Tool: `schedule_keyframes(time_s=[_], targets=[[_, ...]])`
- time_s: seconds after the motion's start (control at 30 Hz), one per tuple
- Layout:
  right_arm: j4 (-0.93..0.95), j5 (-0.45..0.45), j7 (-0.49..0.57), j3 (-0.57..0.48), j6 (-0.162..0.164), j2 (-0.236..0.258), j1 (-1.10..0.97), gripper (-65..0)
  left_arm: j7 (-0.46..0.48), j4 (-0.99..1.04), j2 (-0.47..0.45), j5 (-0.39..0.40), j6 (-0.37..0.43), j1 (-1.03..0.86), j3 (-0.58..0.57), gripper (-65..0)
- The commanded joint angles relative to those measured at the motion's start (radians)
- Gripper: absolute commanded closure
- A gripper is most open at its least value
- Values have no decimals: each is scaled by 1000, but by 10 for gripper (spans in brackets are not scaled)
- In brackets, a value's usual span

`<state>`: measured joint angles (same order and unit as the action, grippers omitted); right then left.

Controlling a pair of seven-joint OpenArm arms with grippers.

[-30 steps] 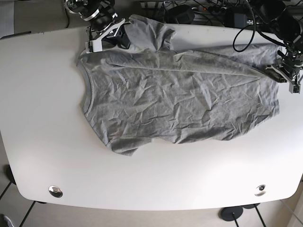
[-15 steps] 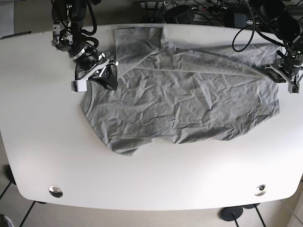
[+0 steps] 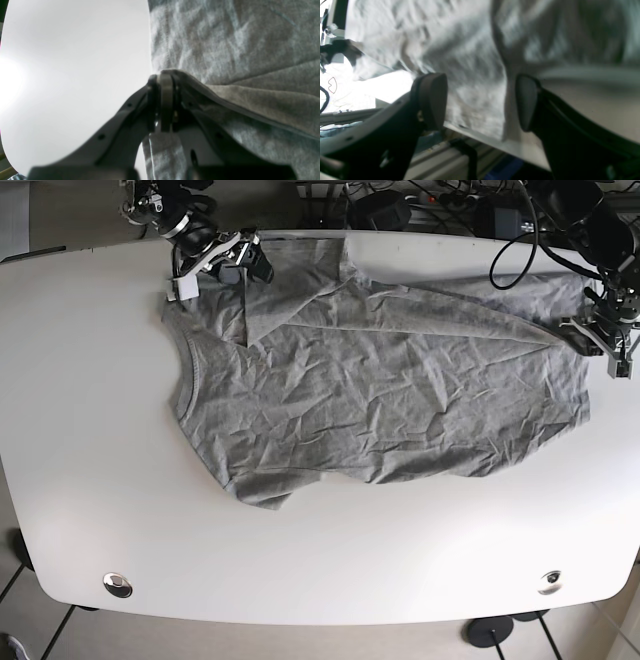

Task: Fold the T-shirt properly
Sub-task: 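Grasp the shirt edge near the sleeve with the right gripper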

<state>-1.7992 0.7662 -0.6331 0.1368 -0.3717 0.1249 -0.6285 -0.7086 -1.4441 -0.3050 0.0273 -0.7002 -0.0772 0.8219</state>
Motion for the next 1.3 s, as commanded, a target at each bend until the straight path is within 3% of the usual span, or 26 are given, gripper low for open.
schedule_keyframes(time_s=[0.03, 0.23, 0.37, 0.43, 0.47, 0.5, 0.53, 0.57, 0.6, 0.97, 1.3], targets=[[26, 6, 3, -1, -6, 2, 12, -411, 22, -16, -23, 12, 2, 7, 3, 0], [45, 6, 3, -145, -2, -1, 14, -409, 22, -19, -23, 12, 2, 7, 7, 0], [45, 6, 5, -153, 0, -3, 19, -387, 22, -17, -23, 12, 2, 7, 9, 0], [46, 6, 5, -153, 0, -1, 22, -266, 22, -17, -23, 12, 2, 7, 9, 0], [46, 6, 5, -153, -2, 2, 28, -124, 22, -17, -23, 12, 2, 7, 9, 0], [46, 6, 5, -153, -3, 3, 37, -30, 22, -17, -23, 12, 2, 7, 9, 0], [46, 6, 5, -153, -5, 3, 40, -16, 22, -17, -23, 12, 2, 7, 9, 0], [45, 6, 5, -153, -6, 5, 39, -38, 22, -17, -23, 12, 2, 7, 9, 0], [39, 6, 5, -153, -6, 5, 37, -16, 22, -17, -23, 12, 2, 7, 9, 0], [-213, 16, 5, -159, -5, 25, -24, -17, 22, -22, -23, 12, 2, 7, 6, 0], [-109, 8, -4, -153, 3, 25, 315, -16, 22, -17, -23, 12, 2, 9, 9, 0]])
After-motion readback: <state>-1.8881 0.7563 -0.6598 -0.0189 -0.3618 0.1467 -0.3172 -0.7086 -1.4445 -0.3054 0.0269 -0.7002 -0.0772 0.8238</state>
